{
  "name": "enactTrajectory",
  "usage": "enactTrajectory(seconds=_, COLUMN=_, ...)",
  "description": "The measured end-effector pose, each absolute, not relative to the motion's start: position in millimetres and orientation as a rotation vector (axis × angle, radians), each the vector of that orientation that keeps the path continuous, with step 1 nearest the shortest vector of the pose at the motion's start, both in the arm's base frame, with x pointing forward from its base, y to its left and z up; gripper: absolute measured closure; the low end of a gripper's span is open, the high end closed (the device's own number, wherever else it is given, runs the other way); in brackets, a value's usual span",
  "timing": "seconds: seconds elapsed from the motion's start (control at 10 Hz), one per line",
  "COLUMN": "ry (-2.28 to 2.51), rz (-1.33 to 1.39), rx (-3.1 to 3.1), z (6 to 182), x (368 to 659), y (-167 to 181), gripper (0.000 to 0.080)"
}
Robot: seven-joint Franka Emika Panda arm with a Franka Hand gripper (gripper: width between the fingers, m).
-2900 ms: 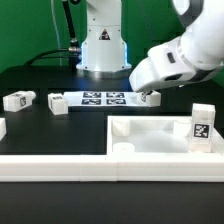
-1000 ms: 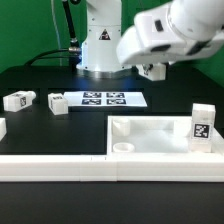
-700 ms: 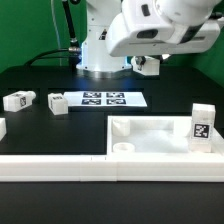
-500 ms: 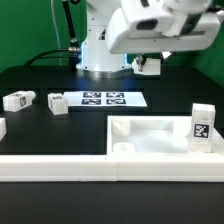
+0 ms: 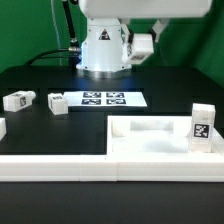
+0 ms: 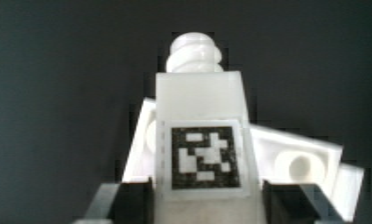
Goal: Assemble square table
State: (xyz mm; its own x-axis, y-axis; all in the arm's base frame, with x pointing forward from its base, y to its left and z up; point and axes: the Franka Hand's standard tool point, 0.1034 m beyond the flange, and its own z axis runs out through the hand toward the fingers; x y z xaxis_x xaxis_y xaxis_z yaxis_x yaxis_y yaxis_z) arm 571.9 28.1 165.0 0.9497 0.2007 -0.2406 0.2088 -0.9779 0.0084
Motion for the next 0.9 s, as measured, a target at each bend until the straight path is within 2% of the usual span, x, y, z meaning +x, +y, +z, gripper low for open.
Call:
enactTrajectory(seconds=0.4, ry=0.309, rz=0.060, rx=3.097, z=163.4, x=579.3, y=24.3, gripper=0.0511)
enactTrajectory(seconds=0.5, ry=0.198, rz=0.096, rx=3.210, z=161.3, x=583.1, y=21.7, gripper=0.0511)
enactTrajectory(seconds=0.7, ry=0.047, rz=0.348, rx=3.291, z=176.5, x=616.2, y=15.9, gripper=0.0511)
enactTrajectory(seconds=0.9, ry=0.000, rz=0.713, rx=3.150, z=186.5, x=639.6, y=5.7, gripper=0.0511)
